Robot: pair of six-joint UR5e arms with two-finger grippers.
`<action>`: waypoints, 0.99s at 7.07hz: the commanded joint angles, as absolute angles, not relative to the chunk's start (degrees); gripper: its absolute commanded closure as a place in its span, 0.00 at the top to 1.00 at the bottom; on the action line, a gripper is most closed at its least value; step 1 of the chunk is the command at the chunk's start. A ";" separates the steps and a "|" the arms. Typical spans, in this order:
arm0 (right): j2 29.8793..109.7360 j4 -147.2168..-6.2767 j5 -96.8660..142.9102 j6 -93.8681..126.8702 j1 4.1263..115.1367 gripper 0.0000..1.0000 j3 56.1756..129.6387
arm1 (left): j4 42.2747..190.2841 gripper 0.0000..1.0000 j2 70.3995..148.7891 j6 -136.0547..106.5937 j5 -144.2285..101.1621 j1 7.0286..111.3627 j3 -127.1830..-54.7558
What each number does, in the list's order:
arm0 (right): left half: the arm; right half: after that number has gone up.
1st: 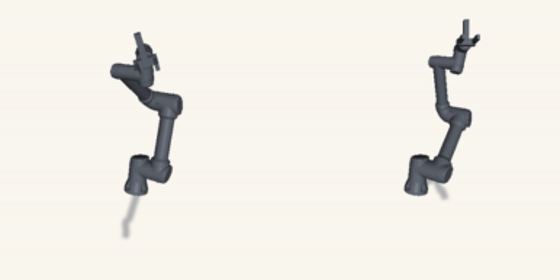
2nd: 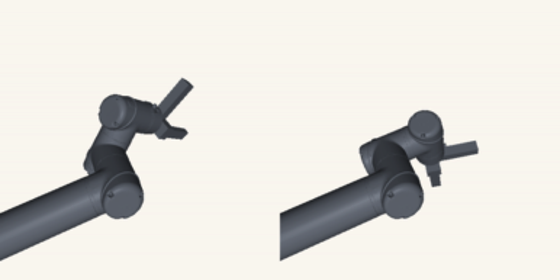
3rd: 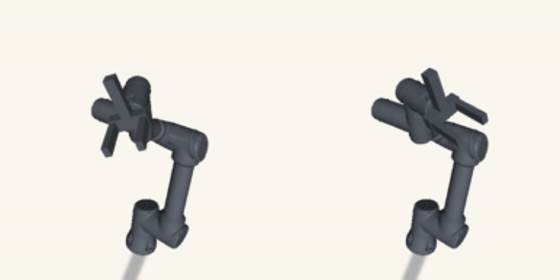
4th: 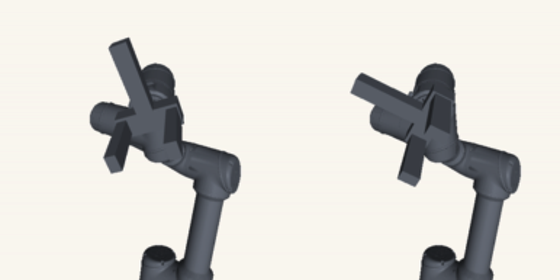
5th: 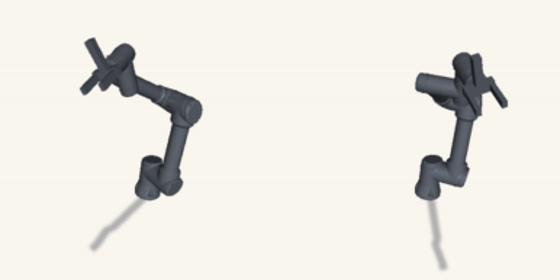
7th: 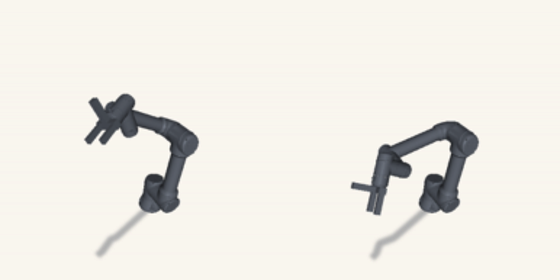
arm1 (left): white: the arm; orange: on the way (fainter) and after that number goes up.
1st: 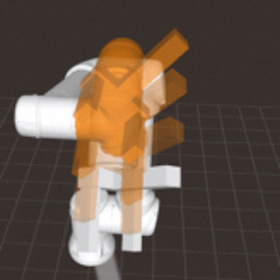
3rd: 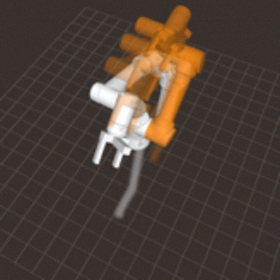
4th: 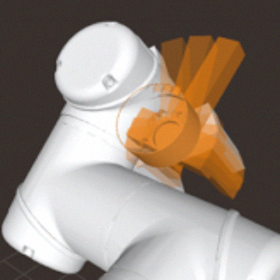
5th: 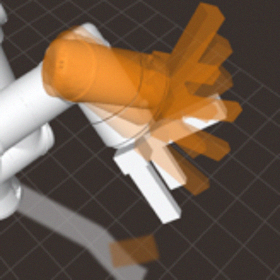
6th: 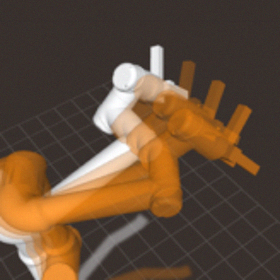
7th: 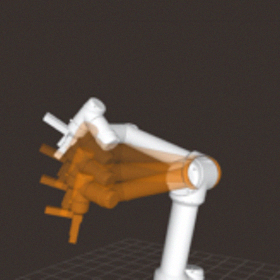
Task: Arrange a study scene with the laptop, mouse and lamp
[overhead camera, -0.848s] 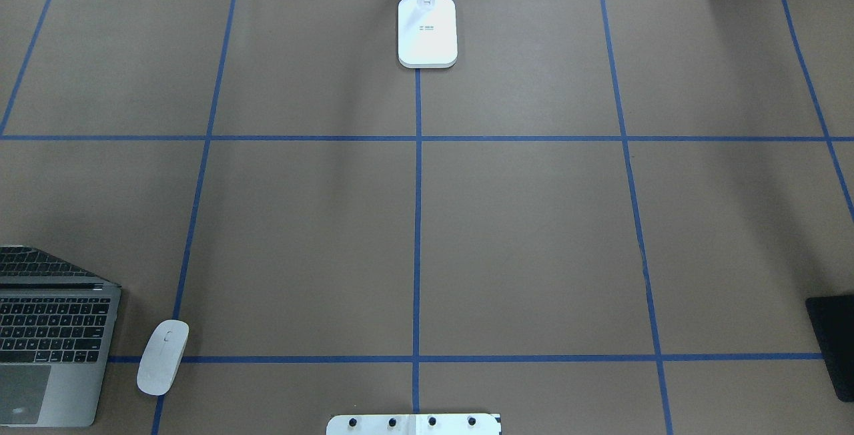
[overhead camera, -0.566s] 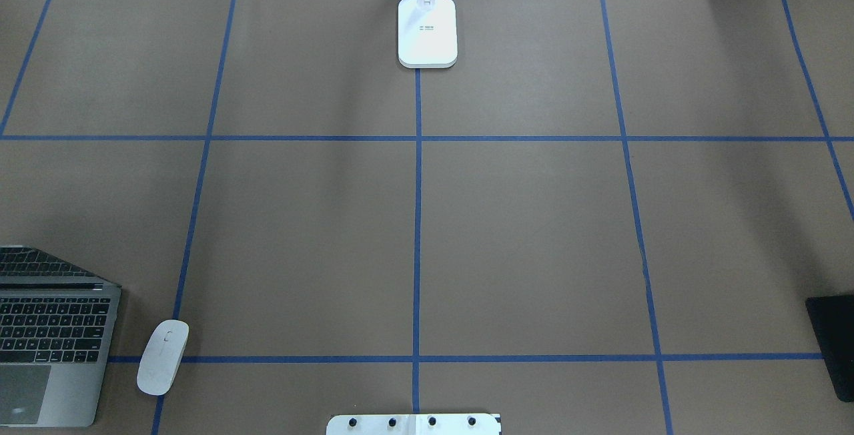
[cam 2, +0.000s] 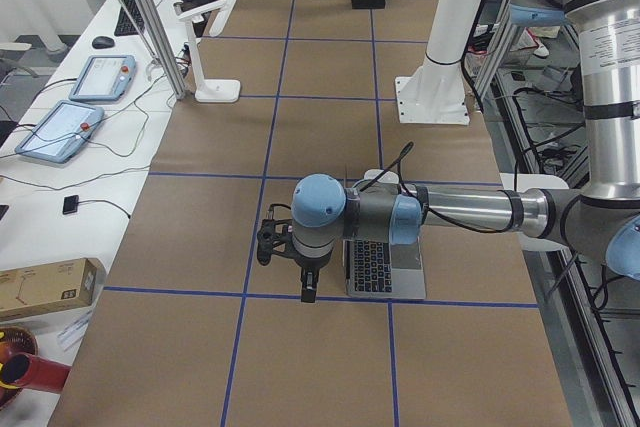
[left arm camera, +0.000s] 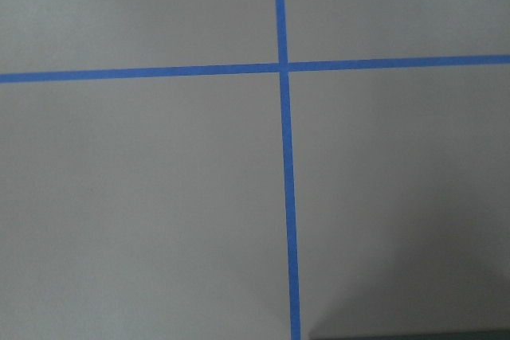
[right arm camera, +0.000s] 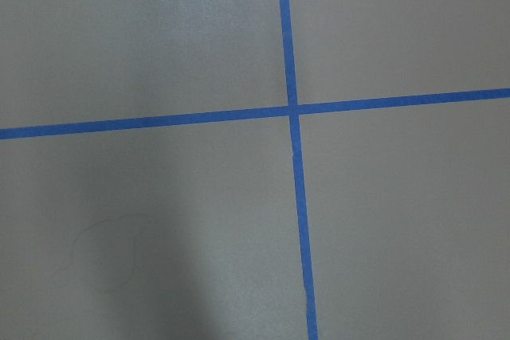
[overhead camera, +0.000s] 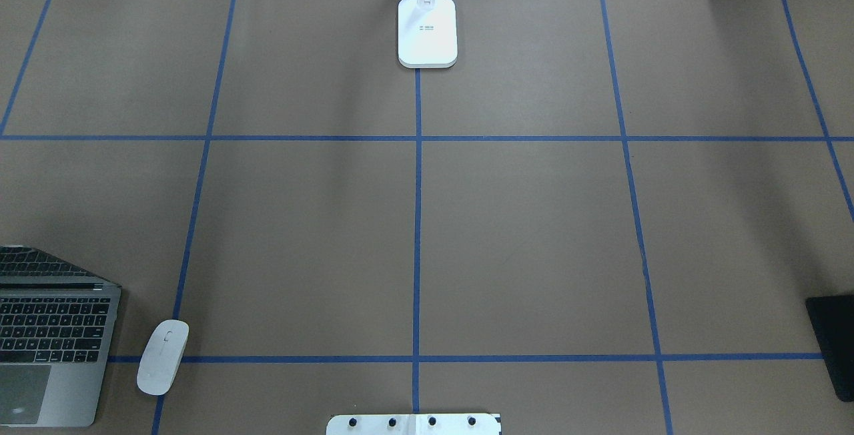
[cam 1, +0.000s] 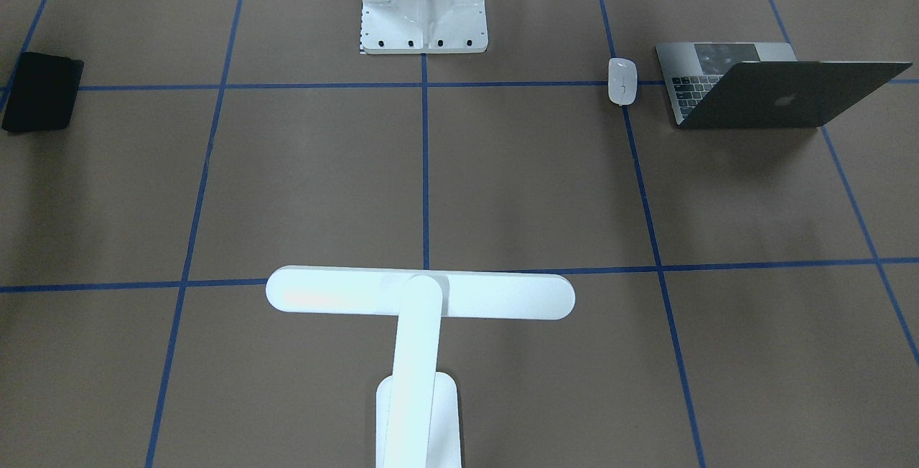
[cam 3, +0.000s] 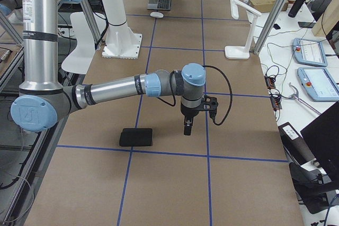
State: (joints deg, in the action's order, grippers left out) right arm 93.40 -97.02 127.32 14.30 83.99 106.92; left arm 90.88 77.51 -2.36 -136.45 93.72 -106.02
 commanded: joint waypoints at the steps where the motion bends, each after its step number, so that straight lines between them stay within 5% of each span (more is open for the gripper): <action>1: 94.12 -97.29 124.20 14.33 83.15 1.00 106.88 | 90.09 1.00 74.20 -10.77 -136.58 94.31 -109.84; 7: 99.04 -97.03 125.51 14.41 82.97 1.00 111.07 | 90.79 1.00 66.62 -45.55 -140.62 93.78 -119.35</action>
